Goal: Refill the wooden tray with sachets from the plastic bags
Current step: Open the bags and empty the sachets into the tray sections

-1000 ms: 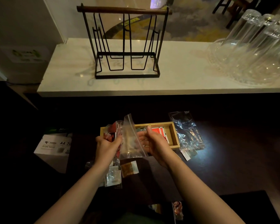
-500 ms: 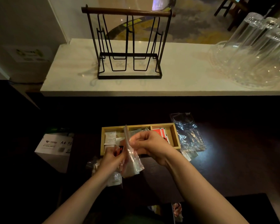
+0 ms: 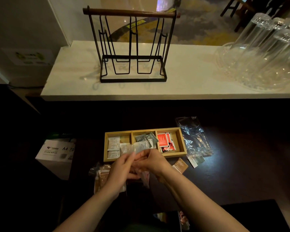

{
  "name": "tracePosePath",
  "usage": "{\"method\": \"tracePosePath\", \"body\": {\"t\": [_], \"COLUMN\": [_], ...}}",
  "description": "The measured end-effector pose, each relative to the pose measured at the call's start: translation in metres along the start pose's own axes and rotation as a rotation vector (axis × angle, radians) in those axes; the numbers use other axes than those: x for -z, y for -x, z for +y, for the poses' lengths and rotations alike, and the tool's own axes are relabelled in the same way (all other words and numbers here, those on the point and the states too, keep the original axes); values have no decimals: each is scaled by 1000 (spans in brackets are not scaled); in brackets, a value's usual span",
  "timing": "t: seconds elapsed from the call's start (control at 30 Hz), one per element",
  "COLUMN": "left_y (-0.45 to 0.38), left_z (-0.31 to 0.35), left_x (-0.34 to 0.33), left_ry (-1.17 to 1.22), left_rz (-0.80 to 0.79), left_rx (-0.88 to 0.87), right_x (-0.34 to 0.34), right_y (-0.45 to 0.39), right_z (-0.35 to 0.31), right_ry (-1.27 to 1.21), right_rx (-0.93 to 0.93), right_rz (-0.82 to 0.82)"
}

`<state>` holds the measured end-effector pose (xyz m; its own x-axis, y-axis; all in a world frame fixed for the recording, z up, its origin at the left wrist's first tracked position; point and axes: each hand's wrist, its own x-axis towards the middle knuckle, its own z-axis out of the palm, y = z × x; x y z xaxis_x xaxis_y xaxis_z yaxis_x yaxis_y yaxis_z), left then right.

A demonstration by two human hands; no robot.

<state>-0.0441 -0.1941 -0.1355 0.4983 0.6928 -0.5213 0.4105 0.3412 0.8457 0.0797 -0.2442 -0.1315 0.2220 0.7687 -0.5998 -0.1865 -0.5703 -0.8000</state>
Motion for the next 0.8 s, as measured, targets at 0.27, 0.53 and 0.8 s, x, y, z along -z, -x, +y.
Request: {"method": "tracePosePath", "body": {"t": [0.27,0.53,0.8], "left_y": [-8,-8,-7], "left_z": [6,-1,7], "left_x": [-3,-4,-8], "left_ry": [31,-304,-2], "left_rz": [64,141,84], "left_rx": [-5,-76,-34], "right_x": [-4,-9,-12], "right_y": [0,1,-1], "right_z": [4,7,7], "right_ry": [32,333,128], "right_rx": [39,138,84], "right_rz": [130,243,251]}}
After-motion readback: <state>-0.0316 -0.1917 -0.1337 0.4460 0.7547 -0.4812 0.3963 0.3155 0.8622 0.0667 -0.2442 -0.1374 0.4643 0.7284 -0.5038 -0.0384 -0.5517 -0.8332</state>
